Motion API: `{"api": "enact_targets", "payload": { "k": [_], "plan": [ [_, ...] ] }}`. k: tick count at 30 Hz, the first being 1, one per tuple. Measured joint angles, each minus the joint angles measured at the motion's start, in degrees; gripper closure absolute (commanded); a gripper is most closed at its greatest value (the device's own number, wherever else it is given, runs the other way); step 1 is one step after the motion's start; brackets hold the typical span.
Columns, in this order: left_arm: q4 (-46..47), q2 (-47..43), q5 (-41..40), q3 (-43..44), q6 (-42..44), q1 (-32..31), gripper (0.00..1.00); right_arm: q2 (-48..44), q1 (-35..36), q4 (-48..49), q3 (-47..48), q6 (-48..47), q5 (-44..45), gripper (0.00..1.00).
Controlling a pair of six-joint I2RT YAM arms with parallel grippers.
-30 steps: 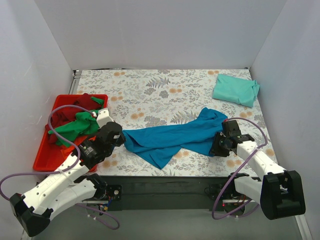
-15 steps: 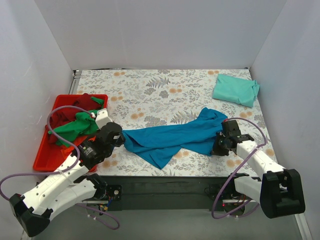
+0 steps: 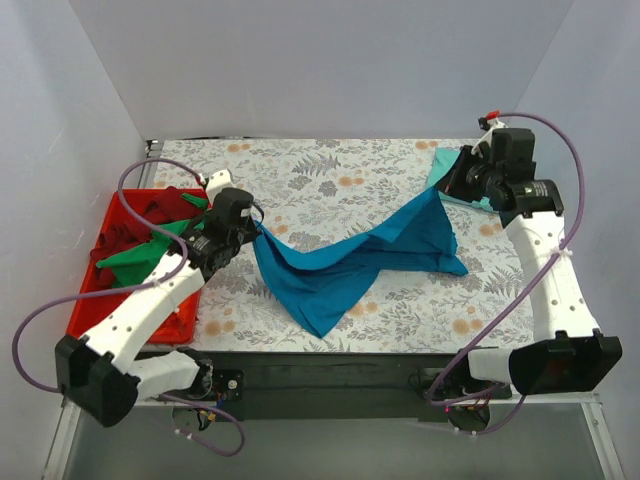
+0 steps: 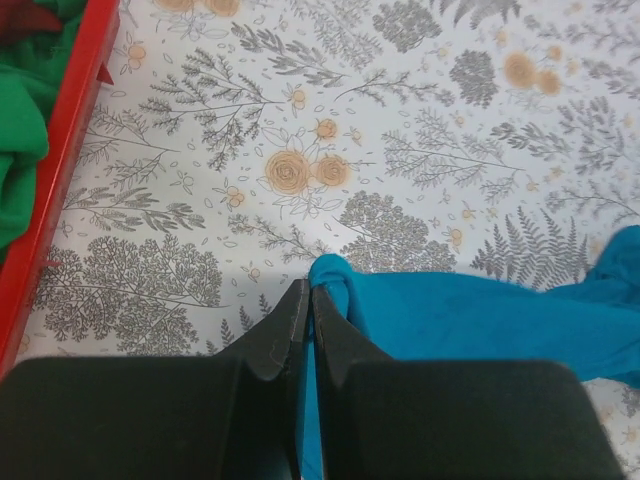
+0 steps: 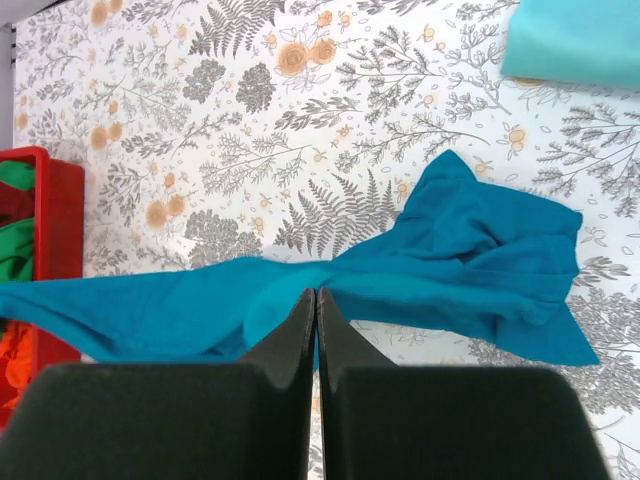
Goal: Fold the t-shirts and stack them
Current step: Flatten the tshirt out
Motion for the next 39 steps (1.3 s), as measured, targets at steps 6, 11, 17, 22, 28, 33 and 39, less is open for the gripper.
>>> {"api": "enact_targets", "payload": {
  "k": [6, 11, 17, 22, 28, 33, 39],
  "plan": [
    [-3.91, 7.65, 5.99, 12.31, 2.78, 4.72, 1.0, 7.82, -1.97, -6.38, 14.93, -1.92, -1.73, 0.99],
    [-3.85, 3.23, 6.84, 26.58, 4.98, 4.68, 1.0, 8.48, -2.16, -11.21, 28.46, -3.37, -0.11, 0.99],
    [0.5, -13.0, 9.11, 28.02, 10.03, 4.7, 1.0, -1.18, -2.36, -11.74, 37.99, -4.94, 7.56, 0.99],
    [4.04, -23.06, 12.9, 27.02, 14.1, 4.72, 1.0, -13.03, -2.38, -8.55, 39.87, -7.41, 14.84, 0.99],
    [6.29, -27.91, 18.01, 26.36, 16.04, 4.7, 1.0, -25.03, -2.4, 0.7, 37.31, -9.6, 18.25, 0.99],
    [7.82, -26.86, 20.79, 25.92, 16.15, 4.7, 1.0, -26.51, -2.43, 6.05, 34.77, -10.51, 18.45, 0.99],
    [6.54, -16.22, 21.88, 25.11, 14.12, 4.7, 1.0, -24.35, -2.43, 9.05, 20.76, -10.6, 17.79, 0.99]
  ]
}}
